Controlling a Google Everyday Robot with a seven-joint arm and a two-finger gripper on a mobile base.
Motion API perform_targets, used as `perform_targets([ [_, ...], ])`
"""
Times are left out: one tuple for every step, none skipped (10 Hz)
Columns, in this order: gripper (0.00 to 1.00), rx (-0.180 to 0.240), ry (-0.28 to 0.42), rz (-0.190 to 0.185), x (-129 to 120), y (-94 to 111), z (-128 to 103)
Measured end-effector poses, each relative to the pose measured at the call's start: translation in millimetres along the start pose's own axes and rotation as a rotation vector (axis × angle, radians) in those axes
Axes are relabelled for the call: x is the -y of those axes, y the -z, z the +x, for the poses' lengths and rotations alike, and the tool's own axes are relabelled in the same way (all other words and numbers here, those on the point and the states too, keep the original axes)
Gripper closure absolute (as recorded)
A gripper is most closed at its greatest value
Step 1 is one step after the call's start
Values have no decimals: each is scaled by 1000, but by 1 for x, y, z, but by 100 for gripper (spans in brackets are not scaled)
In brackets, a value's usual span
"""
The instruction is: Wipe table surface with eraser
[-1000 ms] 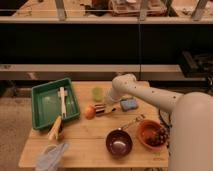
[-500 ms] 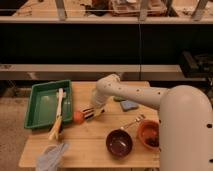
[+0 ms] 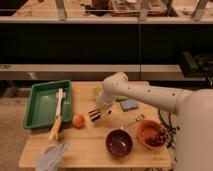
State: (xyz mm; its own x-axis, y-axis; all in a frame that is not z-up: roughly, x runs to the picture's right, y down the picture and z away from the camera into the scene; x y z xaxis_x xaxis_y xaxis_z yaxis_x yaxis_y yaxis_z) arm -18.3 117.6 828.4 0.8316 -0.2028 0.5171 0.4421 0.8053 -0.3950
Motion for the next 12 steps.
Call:
perform_targets([
  [100, -10, -24, -8, -20, 10, 15],
  [100, -23, -44, -12, -34, 18, 27],
  [100, -38, -65, -12, -43, 23, 36],
  [100, -53, -89, -6, -48, 27, 47],
  [100, -61, -101, 5, -45, 28, 54],
  [100, -65, -109, 13, -38, 25, 61],
  [100, -65, -109, 17, -32, 20, 63],
  [100, -61, -100, 22, -19, 10, 62],
  [100, -58, -92, 26, -7, -1, 57],
  [100, -54, -85, 26, 3, -12, 51],
  [100, -45, -72, 28, 16, -26, 40],
  [100, -33, -57, 31, 28, -38, 29],
])
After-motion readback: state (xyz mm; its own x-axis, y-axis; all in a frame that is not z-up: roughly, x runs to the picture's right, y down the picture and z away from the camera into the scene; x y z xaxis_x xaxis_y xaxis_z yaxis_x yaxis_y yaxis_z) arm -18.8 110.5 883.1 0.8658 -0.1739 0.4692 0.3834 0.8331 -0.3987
